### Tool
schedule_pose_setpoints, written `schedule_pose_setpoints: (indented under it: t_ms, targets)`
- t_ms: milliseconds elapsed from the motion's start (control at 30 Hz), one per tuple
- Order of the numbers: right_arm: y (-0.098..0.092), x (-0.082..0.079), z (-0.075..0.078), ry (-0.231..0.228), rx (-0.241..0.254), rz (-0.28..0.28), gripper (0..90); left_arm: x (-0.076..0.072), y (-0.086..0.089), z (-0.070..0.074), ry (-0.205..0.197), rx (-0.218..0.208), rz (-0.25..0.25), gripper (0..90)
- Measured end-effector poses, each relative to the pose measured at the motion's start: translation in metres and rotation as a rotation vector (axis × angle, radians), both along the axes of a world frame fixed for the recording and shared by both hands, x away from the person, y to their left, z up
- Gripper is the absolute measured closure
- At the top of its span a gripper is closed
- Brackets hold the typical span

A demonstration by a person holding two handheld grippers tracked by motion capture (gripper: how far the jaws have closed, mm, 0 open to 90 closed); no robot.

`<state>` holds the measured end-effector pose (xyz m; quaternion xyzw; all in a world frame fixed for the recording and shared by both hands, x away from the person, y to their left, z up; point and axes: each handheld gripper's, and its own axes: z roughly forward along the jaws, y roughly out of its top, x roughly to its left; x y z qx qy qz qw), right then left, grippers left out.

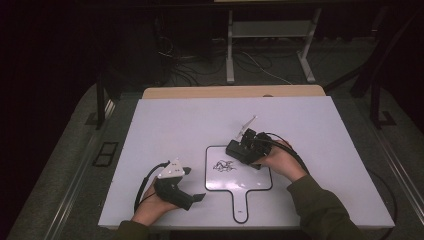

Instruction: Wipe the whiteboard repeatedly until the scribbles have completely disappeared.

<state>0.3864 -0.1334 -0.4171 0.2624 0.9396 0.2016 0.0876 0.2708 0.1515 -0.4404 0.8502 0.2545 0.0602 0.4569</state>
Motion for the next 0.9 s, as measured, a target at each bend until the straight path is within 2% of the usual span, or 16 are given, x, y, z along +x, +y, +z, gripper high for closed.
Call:
schedule_pose_setpoints:
  t_ms: [100, 633, 700, 733, 800, 900]
  targets:
    - [0.006, -0.003, 0.000, 0.011, 0.013, 0.011, 38.8, 0.000, 0.000, 0.000, 0.001, -0.001, 0.001, 0.0]
    - [0.038, -0.030, 0.001, -0.005, -0.020, 0.137, 38.8, 0.000, 0.000, 0.000, -0.002, -0.001, 0.002, 0.0]
    - [0.040, -0.031, 0.002, -0.007, -0.023, 0.138, 38.7, -0.001, 0.000, 0.000, -0.001, -0.004, 0.003, 0.0]
    - [0.040, -0.031, 0.002, 0.012, -0.008, 0.132, 38.8, -0.001, 0.000, 0.001, -0.002, -0.005, 0.004, 0.0]
    - [0.038, -0.028, 0.002, 0.015, -0.004, 0.123, 38.7, -0.001, 0.000, 0.001, -0.002, -0.006, 0.005, 0.0]
    - [0.032, -0.022, 0.001, -0.001, -0.013, 0.105, 38.7, -0.001, 0.000, 0.000, -0.001, -0.006, 0.005, 0.0]
